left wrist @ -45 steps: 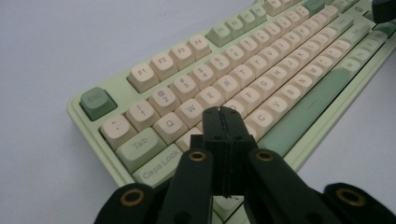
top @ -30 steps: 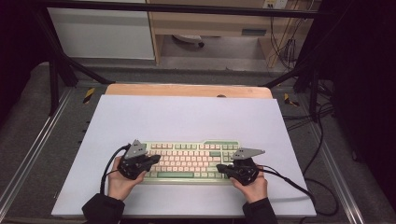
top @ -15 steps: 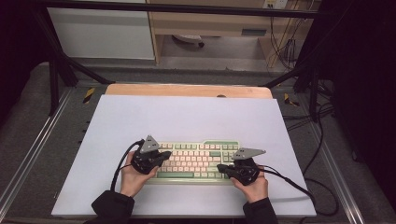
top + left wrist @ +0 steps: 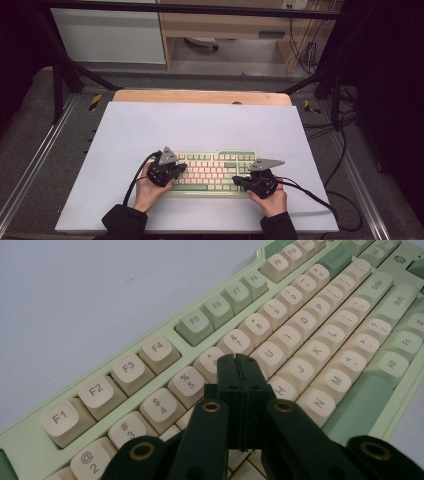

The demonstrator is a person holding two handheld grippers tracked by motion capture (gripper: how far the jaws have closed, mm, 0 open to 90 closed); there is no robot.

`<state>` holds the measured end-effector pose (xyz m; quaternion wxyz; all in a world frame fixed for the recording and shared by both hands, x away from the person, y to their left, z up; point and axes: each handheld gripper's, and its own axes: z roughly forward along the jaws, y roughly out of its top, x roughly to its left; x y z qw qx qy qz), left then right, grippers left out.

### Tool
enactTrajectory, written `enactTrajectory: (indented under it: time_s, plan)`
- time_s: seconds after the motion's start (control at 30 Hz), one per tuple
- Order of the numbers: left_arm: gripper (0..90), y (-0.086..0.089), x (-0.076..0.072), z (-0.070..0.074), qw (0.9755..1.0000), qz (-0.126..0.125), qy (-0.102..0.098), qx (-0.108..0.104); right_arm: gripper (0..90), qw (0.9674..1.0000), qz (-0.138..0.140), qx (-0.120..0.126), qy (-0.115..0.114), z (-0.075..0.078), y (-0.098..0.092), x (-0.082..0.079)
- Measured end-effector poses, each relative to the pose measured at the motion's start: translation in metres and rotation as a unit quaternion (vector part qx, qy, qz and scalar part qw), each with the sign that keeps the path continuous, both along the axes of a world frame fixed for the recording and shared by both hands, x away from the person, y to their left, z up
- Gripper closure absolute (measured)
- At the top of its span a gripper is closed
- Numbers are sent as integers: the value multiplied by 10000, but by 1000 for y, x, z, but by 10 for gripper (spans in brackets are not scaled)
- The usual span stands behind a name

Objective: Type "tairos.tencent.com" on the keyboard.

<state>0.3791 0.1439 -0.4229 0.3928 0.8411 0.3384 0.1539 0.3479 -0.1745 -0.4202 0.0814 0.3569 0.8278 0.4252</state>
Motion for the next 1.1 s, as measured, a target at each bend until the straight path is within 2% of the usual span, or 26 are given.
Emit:
enactTrajectory:
  time_s: [0.53, 0.67, 1.1]
  plan:
    - [899, -2, 1, -7, 10000, -21, 33, 56, 900, 10000, 3, 0, 10, -1, -1, 0]
    - [899, -2, 0, -6, 10000, -30, 22, 73, 900, 10000, 1, -9, 16, -1, 0, 0]
    - [899, 7, -10, 4, 9999, -87, -61, -59, 900, 10000, 27, -19, 28, -2, 0, 0]
